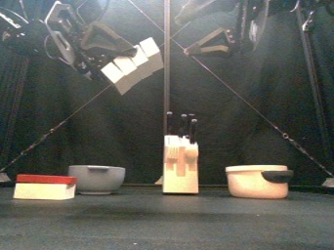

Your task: Hand over sushi roll

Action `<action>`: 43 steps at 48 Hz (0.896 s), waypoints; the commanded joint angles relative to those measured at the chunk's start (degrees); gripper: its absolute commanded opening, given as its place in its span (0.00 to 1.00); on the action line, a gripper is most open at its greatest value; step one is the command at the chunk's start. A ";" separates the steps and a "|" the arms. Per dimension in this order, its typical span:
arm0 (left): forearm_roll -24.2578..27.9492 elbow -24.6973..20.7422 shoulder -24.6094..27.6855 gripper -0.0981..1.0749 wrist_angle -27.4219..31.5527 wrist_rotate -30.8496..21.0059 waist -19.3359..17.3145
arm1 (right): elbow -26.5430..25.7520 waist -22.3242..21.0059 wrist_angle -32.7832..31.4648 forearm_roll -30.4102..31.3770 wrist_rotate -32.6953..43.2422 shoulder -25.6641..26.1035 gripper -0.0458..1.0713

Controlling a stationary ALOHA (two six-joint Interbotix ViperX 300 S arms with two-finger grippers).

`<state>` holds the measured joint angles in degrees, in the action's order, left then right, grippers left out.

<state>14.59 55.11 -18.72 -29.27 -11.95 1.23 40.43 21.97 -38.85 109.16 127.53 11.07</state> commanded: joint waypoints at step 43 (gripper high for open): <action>-0.09 -8.17 9.14 0.66 -3.87 0.09 1.93 | -3.69 -6.33 11.51 -2.46 -0.09 -3.60 0.95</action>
<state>14.59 48.43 -9.23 -32.52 -11.95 3.08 37.62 15.91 -27.60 106.61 127.53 6.42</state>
